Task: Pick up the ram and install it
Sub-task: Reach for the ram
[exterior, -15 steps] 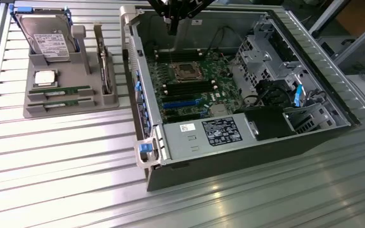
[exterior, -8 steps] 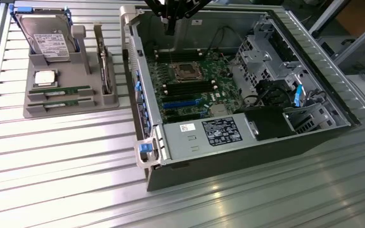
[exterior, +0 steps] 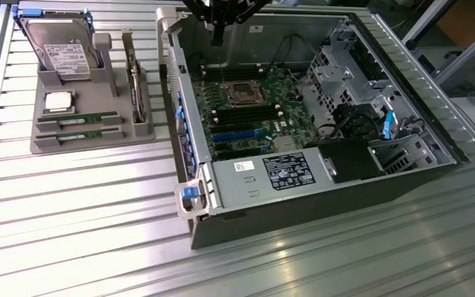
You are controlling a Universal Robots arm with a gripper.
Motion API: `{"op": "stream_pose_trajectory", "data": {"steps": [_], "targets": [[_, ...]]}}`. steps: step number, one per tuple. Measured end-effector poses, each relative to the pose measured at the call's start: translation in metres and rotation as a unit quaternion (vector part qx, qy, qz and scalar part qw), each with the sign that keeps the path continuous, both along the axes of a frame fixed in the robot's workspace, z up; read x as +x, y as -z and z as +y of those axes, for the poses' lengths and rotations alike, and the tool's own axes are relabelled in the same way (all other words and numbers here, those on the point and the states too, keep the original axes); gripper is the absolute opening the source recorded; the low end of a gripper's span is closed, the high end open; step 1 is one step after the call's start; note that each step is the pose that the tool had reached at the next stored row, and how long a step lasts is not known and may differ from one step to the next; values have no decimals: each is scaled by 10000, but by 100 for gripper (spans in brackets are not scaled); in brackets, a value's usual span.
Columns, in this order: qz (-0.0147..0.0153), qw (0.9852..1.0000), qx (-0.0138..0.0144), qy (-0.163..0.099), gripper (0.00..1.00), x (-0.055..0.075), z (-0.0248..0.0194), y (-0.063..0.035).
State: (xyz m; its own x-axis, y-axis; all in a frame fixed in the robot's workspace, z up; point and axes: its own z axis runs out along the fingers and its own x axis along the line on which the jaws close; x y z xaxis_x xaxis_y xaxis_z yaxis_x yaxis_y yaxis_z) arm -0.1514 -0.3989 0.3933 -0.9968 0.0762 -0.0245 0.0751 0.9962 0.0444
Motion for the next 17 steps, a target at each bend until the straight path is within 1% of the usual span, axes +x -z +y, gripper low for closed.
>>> {"op": "stream_pose_trajectory", "data": {"steps": [17], "targets": [[0, 10000, 0, 0, 11, -143, 0, 0]]}}
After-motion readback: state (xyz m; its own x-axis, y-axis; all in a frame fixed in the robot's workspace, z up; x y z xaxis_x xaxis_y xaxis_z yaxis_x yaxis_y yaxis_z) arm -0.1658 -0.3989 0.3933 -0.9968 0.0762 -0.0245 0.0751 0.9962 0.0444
